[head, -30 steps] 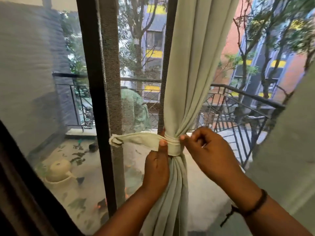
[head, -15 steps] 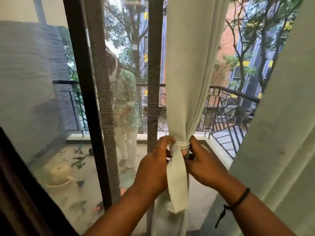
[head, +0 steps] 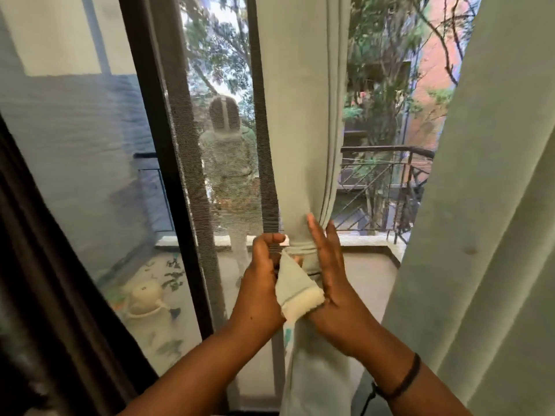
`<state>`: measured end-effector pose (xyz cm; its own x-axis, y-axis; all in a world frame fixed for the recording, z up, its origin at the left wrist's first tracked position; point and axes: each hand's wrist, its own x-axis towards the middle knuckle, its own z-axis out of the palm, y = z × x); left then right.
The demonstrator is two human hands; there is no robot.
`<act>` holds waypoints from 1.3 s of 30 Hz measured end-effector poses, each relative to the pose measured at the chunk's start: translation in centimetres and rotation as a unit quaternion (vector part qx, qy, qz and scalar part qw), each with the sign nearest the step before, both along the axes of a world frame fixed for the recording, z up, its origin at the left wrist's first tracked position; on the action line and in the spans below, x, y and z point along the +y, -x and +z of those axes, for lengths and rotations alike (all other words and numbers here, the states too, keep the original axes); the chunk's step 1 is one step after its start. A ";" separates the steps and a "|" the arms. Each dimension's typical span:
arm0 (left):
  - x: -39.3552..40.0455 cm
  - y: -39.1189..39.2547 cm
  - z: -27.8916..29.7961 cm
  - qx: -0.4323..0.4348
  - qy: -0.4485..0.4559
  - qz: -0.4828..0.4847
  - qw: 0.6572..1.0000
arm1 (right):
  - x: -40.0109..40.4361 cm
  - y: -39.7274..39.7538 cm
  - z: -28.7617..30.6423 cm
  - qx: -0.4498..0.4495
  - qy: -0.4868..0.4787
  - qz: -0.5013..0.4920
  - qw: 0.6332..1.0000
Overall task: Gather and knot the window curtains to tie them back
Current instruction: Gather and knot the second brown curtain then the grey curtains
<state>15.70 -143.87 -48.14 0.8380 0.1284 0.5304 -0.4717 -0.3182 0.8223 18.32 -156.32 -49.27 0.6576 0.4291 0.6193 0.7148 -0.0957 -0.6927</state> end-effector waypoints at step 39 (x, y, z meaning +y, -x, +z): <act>22.2 0.9 -0.5 -0.045 -0.118 -0.208 0.970 | 18.0 3.3 2.7 0.066 -0.126 -0.235 0.961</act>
<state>14.77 -121.64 -48.66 0.7405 -0.3457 0.5764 -0.6657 -0.2592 0.6998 15.05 -138.33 -46.56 0.8228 -0.0878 0.5616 0.5368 -0.2048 -0.8185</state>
